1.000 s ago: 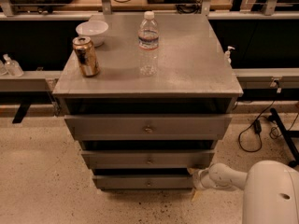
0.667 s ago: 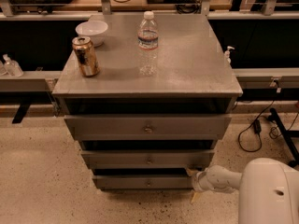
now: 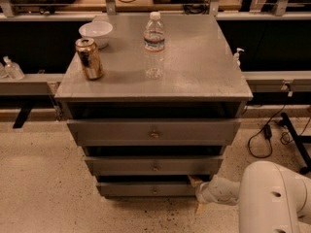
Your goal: Open bottom drawer
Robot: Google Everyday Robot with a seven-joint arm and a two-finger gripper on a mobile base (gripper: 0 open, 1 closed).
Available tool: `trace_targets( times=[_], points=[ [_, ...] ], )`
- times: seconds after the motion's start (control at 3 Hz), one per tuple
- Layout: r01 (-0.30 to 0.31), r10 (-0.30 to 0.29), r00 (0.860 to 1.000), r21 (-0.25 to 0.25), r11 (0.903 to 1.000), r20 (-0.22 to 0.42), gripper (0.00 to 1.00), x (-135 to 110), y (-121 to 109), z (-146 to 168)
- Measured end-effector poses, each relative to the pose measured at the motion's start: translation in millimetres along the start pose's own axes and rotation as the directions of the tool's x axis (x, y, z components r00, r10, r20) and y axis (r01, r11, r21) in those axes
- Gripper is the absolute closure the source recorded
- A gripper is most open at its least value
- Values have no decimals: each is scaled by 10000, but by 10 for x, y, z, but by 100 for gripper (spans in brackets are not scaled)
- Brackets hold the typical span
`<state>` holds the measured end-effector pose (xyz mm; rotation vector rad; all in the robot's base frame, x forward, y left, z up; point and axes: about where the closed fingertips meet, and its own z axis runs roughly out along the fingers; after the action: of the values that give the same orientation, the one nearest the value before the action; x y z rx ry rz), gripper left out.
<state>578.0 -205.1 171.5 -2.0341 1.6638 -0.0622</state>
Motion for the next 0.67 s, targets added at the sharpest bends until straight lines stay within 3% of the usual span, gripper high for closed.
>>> trace_targets(
  times=[0.33, 0.67],
  points=[
    [53, -52, 10000, -181, 9998, 52, 0, -30, -6, 34],
    [-165, 175, 9995, -393, 9991, 258, 11, -53, -3, 116]
  ],
)
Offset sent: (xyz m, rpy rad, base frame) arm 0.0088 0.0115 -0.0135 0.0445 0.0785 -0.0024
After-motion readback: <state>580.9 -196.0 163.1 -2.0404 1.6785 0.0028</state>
